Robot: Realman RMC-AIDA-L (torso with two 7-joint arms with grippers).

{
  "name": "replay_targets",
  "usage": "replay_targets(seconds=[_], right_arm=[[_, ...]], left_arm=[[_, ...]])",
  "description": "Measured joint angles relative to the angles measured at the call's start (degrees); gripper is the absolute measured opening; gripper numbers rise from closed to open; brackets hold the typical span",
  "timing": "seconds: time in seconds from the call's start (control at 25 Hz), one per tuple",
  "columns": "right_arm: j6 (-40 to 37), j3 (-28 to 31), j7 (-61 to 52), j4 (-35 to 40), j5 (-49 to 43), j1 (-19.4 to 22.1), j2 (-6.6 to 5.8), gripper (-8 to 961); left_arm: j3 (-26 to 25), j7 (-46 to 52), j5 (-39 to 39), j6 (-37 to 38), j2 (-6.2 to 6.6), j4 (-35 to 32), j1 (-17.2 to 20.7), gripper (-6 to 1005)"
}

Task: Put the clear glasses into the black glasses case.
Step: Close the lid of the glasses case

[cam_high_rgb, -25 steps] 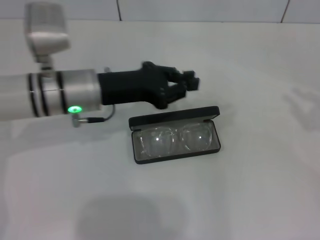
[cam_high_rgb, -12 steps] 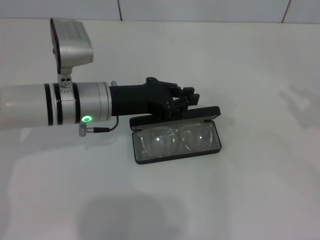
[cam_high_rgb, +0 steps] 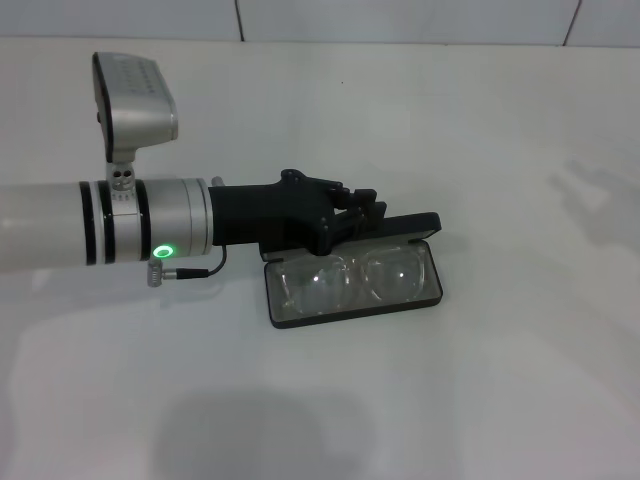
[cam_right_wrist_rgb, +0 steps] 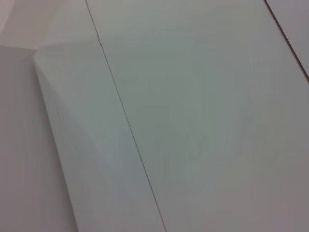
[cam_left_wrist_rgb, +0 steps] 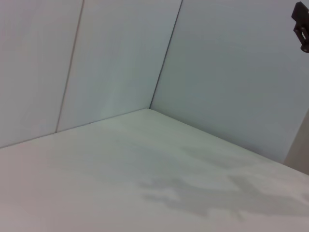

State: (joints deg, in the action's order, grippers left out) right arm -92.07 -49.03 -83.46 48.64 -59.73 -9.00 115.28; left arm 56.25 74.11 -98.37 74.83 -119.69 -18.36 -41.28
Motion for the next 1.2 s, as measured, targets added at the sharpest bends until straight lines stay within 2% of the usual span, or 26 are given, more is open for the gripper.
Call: replay_targets(seconds=[0.64,1.0,1.2], right_arm=[[0.06,-0.24,0.14,-1.35,0.05,-0.66,-0.06,292],[-0.41,-0.54,0.14,-2.05,0.06,-0.76,-0.05,291],[-0.67,-0.63,0.14,-2.17,-0.49,-0.74,-0.05,291]], left_arm=[[0.15,0.31,-2.64,0.09,-0.09,-0.02,0.45,190],[5.05,-0.32,-2.63,1.18,-0.26,-0.01,0.54,189],[6.06,-2.44,-2.72,5.52,-0.28,-0.32,0.95,190]])
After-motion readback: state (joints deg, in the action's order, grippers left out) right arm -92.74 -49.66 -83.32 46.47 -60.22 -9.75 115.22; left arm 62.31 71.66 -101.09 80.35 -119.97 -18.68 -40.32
